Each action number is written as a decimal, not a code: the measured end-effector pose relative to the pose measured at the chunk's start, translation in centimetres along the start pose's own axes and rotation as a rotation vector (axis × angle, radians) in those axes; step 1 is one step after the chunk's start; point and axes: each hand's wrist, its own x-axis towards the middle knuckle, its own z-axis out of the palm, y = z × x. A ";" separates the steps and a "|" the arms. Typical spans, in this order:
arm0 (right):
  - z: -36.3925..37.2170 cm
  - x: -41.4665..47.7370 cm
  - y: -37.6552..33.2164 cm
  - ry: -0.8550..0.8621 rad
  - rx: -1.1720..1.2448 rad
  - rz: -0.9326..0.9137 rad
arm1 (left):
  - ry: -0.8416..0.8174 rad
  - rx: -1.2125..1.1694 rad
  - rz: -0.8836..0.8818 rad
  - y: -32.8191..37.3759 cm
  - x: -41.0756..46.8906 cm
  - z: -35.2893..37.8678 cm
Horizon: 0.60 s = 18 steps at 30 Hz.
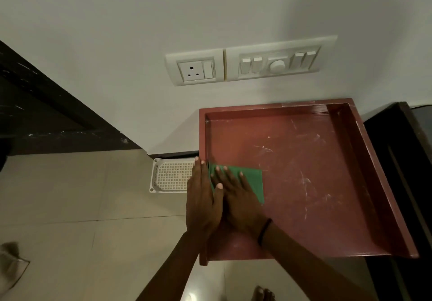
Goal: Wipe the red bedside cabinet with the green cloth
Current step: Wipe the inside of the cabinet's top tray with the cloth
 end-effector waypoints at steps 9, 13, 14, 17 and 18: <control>0.6 -11.5 -4.4 -0.148 -0.010 0.030 | -0.070 0.230 0.029 0.5 -0.1 -0.3; 0.0 -7.9 -2.0 -0.041 -0.020 -0.007 | -0.141 0.379 0.170 1.3 -0.3 -0.2; -0.2 -6.6 -1.1 -0.026 -0.032 0.006 | -0.156 0.384 0.194 1.6 -0.2 -0.1; -0.9 -2.4 2.3 0.000 -0.020 0.061 | -0.187 0.358 0.240 2.2 0.1 0.3; -1.2 -0.8 3.6 0.000 -0.012 0.081 | -0.186 0.341 0.252 2.3 0.2 0.5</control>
